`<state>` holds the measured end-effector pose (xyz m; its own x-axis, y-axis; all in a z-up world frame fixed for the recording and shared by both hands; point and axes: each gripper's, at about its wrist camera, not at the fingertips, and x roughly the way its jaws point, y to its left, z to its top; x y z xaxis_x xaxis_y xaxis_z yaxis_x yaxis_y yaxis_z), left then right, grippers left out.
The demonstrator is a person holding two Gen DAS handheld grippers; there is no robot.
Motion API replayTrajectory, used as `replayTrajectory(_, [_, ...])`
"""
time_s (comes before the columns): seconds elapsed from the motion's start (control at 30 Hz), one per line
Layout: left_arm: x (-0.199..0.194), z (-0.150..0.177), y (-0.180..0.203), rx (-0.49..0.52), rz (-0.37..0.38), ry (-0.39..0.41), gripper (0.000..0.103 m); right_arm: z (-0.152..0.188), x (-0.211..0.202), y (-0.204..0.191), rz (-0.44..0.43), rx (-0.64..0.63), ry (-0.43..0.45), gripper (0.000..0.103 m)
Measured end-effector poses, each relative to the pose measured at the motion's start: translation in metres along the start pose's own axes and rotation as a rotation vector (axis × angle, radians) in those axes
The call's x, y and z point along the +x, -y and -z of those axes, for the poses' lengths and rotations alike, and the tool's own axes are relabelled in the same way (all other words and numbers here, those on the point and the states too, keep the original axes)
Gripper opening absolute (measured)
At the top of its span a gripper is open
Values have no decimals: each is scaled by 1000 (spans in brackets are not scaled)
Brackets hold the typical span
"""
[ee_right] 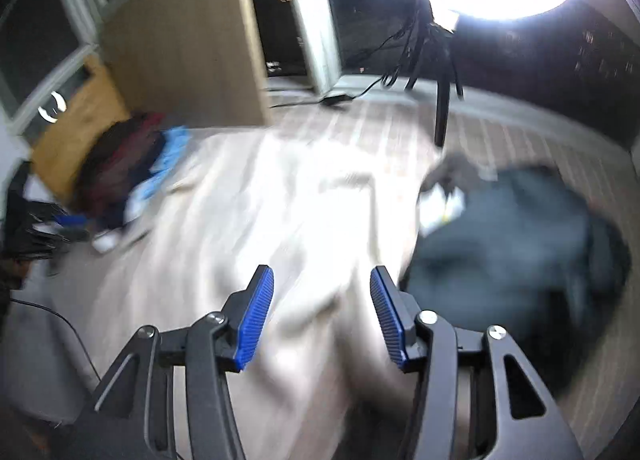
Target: Fold clothes
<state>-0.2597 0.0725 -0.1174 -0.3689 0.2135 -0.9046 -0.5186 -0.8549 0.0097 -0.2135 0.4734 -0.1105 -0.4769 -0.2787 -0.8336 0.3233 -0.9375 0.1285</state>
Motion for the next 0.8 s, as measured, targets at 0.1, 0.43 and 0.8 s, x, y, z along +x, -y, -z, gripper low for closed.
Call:
replayTrajectory(0.1, [54,-56,-18,-13,-43,9,33,-39,72,20,30,-36,-56,50])
replayTrajectory(0.43, [170,-119,-67,-107,-84,-99,34,-68,166,59,-48,32,-151,50])
replayTrajectory(0.8, [152,-127,-75,-43,-261,-58,4,-102,127,43,160,-166,-29,6])
